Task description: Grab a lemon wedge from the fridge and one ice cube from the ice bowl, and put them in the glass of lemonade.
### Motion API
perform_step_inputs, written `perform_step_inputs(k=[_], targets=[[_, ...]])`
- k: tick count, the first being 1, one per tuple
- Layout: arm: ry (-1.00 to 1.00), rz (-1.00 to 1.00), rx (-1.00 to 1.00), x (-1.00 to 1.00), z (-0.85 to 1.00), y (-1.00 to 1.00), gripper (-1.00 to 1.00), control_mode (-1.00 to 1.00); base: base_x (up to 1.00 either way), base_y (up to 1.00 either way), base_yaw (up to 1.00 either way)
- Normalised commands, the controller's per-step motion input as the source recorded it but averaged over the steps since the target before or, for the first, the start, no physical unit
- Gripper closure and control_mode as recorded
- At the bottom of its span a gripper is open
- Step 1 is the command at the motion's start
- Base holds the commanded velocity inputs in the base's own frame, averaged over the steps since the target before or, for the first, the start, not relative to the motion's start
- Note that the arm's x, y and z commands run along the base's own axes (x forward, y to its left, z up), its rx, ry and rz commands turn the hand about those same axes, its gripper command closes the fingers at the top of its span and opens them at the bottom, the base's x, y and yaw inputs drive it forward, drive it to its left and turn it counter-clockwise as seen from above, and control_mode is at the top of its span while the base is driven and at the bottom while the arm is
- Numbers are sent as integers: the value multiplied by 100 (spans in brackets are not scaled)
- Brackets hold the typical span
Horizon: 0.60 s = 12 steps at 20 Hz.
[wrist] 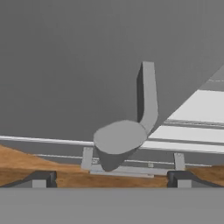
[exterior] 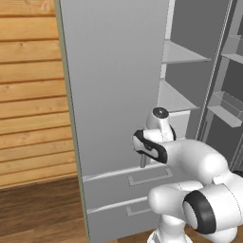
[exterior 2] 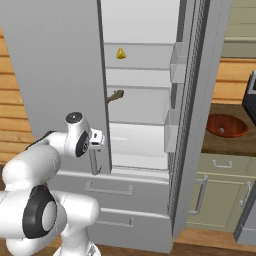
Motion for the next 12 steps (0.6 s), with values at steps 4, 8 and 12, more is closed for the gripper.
perform_step_inputs(k=[4,8,12], targets=[[-3,0,0,10,-25,0,-100,-100,0,0,0],[-11,0,0,2,-28,0,-100,-100,0,0,0],[-3,0,0,32,-22,0,-100,-100,0,0,0]])
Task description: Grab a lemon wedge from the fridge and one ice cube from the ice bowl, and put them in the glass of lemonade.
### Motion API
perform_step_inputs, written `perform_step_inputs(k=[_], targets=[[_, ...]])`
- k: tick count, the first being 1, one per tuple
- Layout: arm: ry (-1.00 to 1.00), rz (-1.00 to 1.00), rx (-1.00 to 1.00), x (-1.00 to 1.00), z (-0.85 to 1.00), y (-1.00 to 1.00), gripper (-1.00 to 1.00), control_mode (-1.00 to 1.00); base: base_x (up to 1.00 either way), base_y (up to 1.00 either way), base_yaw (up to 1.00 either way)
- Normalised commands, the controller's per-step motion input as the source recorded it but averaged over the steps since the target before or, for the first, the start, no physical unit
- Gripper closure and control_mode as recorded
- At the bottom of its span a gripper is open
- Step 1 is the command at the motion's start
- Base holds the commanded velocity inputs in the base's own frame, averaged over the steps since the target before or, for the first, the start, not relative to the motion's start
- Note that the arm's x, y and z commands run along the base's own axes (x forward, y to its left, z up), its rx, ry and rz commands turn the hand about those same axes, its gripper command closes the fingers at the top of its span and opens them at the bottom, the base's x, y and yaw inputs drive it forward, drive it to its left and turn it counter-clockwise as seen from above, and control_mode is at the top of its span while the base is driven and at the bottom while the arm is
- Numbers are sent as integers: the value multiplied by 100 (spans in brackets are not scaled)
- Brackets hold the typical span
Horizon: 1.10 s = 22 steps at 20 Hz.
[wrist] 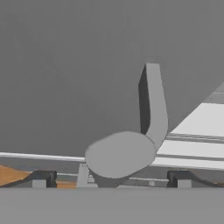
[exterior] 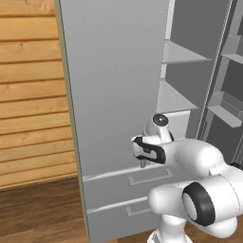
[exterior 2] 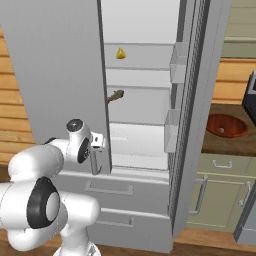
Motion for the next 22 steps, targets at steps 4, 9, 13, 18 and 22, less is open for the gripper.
perform_step_inputs(k=[4,9,13,18,22], targets=[[-2,0,0,35,-18,0,-100,-100,0,0,0],[0,0,0,29,-7,13,100,-100,0,0,0],[0,0,0,19,0,28,100,-100,0,0,0],[0,0,0,11,0,23,100,-100,0,0,0],[-7,0,0,0,0,21,100,-100,0,0,0]])
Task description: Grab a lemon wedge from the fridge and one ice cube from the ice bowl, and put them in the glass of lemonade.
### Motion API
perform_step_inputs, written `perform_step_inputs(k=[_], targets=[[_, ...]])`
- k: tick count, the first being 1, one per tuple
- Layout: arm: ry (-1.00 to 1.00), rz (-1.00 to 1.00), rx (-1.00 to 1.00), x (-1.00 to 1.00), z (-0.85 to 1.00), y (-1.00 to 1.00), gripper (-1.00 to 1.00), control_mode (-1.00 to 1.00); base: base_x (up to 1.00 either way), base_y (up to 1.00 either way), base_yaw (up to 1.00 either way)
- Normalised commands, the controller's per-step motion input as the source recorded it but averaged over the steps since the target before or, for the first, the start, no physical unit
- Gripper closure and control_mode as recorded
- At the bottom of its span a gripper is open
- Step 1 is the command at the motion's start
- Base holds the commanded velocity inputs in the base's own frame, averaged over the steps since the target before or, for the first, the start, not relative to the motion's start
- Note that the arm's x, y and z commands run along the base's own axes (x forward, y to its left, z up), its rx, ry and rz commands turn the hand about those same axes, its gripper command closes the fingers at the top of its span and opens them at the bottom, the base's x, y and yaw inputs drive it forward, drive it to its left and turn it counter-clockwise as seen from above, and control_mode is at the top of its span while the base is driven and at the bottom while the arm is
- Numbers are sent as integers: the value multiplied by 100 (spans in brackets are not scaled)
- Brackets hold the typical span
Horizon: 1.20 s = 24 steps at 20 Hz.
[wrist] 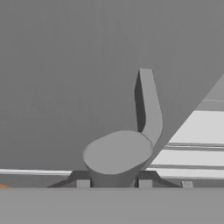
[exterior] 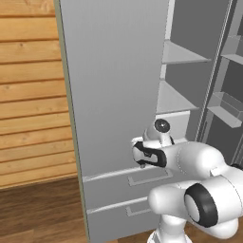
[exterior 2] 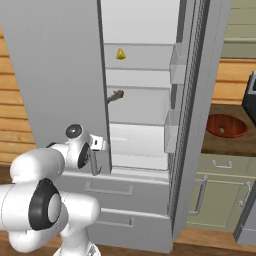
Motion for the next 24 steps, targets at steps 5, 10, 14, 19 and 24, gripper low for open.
perform_step_inputs(k=[5,10,14,19,24], targets=[[-10,0,0,-45,22,32,100,-100,0,0,0],[-14,2,0,-99,59,43,100,-100,0,0,0],[-18,6,0,-100,35,47,100,-100,0,0,0],[-21,6,2,-91,46,-8,100,-100,0,0,0],[3,-11,15,0,99,-78,100,-100,0,0,0]])
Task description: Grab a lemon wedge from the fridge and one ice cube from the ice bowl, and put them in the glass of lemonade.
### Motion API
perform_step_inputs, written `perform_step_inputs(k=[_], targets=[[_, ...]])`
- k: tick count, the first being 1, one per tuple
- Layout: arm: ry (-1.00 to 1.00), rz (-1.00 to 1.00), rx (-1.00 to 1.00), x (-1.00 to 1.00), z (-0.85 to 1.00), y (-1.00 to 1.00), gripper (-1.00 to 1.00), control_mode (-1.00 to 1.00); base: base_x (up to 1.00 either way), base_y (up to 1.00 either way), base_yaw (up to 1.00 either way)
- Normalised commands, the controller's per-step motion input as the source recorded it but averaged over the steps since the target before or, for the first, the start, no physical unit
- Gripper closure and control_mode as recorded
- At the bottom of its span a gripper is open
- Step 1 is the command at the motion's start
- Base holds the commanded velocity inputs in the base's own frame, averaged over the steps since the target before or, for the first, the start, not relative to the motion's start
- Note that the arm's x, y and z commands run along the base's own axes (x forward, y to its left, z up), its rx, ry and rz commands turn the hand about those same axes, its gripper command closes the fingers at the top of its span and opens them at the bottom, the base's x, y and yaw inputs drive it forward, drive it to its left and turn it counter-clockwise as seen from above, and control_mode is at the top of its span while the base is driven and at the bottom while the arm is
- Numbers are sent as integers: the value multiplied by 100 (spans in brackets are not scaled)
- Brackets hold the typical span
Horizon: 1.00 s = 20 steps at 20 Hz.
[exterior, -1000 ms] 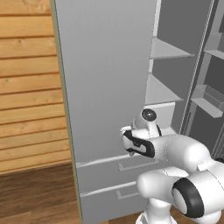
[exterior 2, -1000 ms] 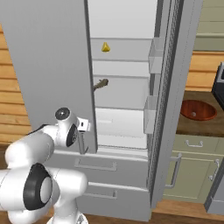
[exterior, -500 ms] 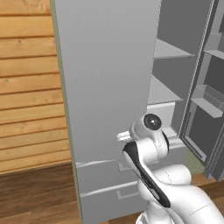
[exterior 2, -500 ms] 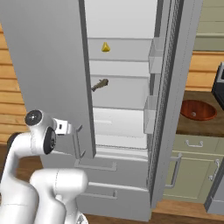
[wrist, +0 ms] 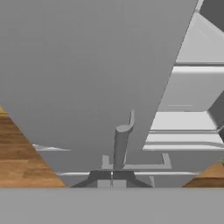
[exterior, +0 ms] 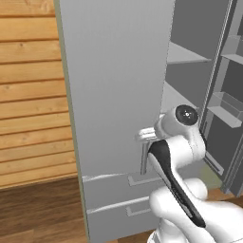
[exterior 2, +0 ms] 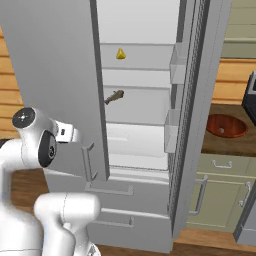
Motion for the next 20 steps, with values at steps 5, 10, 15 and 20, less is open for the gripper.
perform_step_inputs(k=[5,10,15,20], targets=[[1,-27,35,36,12,-100,100,-100,0,0,0],[2,-28,38,58,0,-92,100,-100,0,0,0],[8,-37,28,88,0,-28,100,-100,0,0,0],[5,-36,31,68,19,-13,100,-100,0,0,0]])
